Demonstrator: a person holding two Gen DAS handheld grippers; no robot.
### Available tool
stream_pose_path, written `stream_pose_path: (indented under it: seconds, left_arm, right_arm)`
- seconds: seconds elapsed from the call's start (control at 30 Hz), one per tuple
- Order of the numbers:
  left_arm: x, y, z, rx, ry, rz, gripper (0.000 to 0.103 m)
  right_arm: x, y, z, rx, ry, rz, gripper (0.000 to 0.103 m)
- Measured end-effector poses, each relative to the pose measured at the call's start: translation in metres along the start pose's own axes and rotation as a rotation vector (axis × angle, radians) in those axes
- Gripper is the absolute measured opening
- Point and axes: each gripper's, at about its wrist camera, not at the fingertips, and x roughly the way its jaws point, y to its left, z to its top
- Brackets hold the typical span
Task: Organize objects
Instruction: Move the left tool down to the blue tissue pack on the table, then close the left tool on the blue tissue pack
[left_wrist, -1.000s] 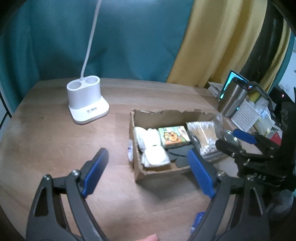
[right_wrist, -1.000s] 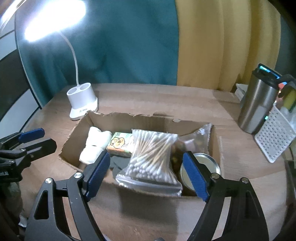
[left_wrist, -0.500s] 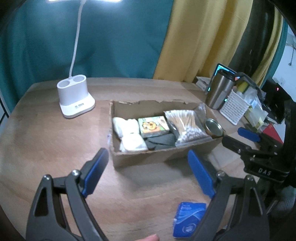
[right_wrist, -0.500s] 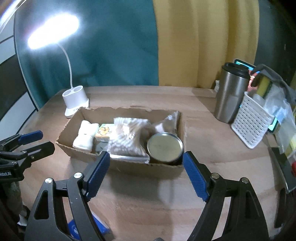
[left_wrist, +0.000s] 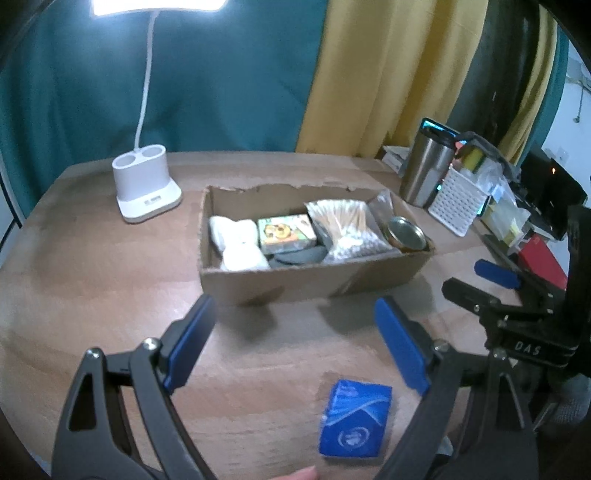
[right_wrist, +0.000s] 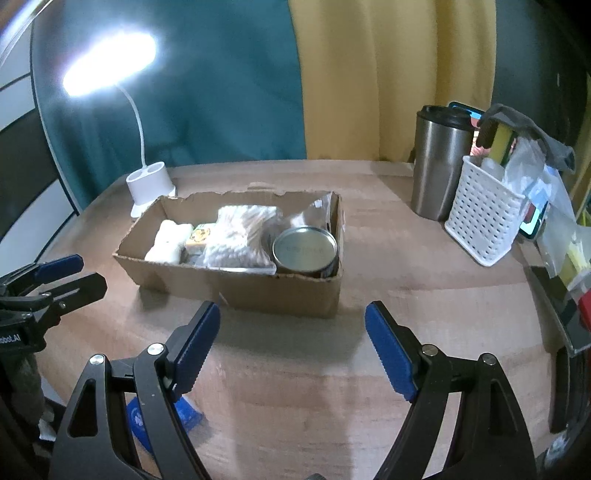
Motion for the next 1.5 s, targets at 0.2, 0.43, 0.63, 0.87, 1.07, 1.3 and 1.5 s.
stream_pose_path:
  seconds: [0.2,0.43,0.63,0.87,1.07,1.3,1.5]
  left_arm:
    - [-0.001,-0.007,-0.01,0.003,0.01,-0.005,0.089]
    - [-0.002,-0.014,-0.022,0.018,0.025,-0.021,0.089]
    - [0.001,-0.019,-0.033,0.026,0.044,-0.027,0.089]
    - [0.009,-0.025,-0.048,0.038,0.074,-0.034,0.089]
    - [0.014,-0.028,-0.06,0.036,0.101,-0.036,0.089]
    - [0.022,-0.034,-0.073,0.064,0.136,-0.033,0.089]
    - [0.032,-0.04,-0.085,0.091,0.178,-0.043,0.089]
  right_arm:
    - [-0.004,-0.002,-0.009,0.001,0.002,-0.001,0.083]
    - [-0.006,-0.001,-0.025,-0.001,0.017,-0.002,0.083]
    - [-0.006,-0.001,-0.033,0.002,0.027,-0.002,0.083]
    - [-0.006,-0.002,-0.041,0.002,0.039,0.0,0.083]
    - [-0.004,0.0,-0.051,-0.008,0.058,0.007,0.083]
    - [-0.004,-0.001,-0.059,-0.004,0.064,0.006,0.083]
    - [-0.003,-0.003,-0.067,0.002,0.076,0.009,0.083]
